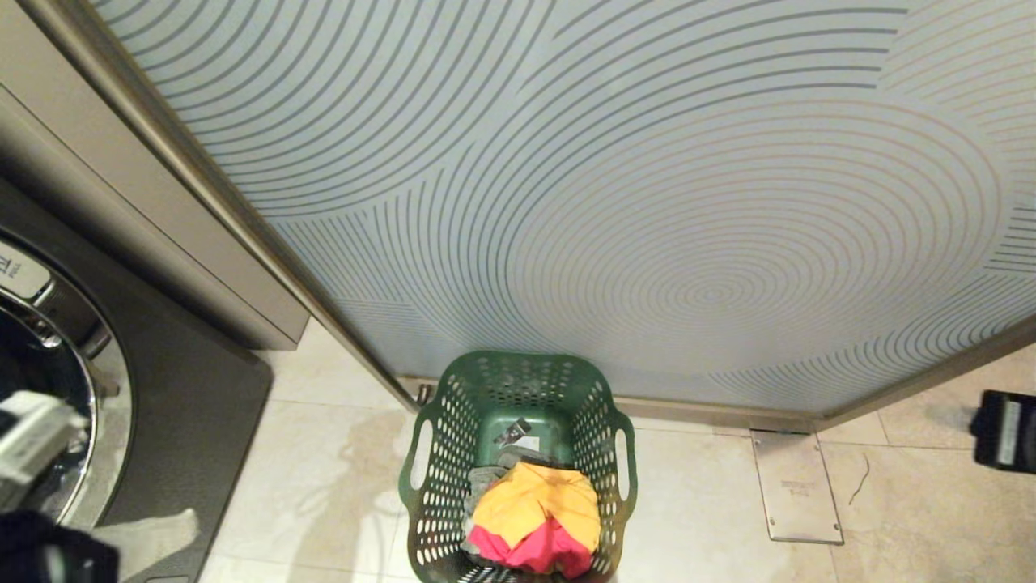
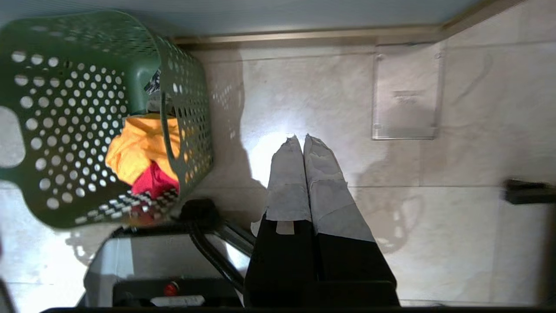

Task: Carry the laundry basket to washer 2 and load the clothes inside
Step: Pick up the clothes basket and put it beside the washing machine

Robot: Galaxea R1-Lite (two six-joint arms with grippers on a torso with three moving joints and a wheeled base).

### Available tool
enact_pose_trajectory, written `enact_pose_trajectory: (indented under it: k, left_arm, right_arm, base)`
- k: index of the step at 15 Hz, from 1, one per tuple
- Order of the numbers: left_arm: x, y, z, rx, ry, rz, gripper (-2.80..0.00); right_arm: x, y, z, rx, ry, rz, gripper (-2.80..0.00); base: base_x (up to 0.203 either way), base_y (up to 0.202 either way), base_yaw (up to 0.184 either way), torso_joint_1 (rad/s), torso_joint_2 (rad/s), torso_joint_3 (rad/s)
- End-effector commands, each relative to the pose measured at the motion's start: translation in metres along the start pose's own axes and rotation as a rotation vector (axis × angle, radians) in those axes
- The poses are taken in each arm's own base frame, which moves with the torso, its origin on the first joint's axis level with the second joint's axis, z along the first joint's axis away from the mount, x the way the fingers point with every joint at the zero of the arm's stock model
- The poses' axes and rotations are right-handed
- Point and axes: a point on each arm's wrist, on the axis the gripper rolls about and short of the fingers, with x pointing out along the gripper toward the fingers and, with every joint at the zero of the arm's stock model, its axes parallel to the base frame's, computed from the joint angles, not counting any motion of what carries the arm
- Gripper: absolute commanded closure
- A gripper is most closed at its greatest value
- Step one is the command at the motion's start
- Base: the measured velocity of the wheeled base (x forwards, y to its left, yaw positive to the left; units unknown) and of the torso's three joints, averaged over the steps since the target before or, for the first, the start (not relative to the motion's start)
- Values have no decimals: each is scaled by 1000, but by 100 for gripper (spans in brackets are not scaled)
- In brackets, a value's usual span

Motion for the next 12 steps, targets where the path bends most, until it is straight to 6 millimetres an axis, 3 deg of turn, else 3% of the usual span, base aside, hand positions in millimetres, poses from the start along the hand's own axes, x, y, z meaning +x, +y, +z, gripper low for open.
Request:
enact_pose_trajectory:
  k: [1, 2, 3, 5, 8, 10, 12]
  left_arm:
    - [80, 6, 8, -5, 215, -37, -280]
    - [101, 5, 11, 6, 223, -38, -280]
    - [116, 4, 15, 21, 214, -29, -280]
    - [129, -3, 25, 60, 167, 47, -280]
    - [139, -3, 17, 35, 221, 45, -280]
    - [145, -9, 15, 32, 242, 35, -280]
    - [155, -11, 13, 35, 263, 39, -280]
  right_arm:
    - [96, 8, -6, 10, 126, 13, 0]
    - [118, 19, -6, 11, 124, 45, 0]
    - [129, 34, -7, 13, 127, 88, -280]
    - [134, 63, -10, 36, 130, 168, -280]
    - [151, 89, -24, 15, 187, 216, -280]
    - [154, 98, -30, 5, 210, 235, -280]
    - [169, 104, -40, 13, 251, 227, -280]
  base:
    - [0, 0, 0, 0, 0, 0]
    - [0, 0, 0, 0, 0, 0]
    - [0, 0, 0, 0, 0, 0]
    - [0, 0, 0, 0, 0, 0]
    - [0, 0, 0, 0, 0, 0]
    - [0, 0, 0, 0, 0, 0]
    - [0, 0, 0, 0, 0, 0]
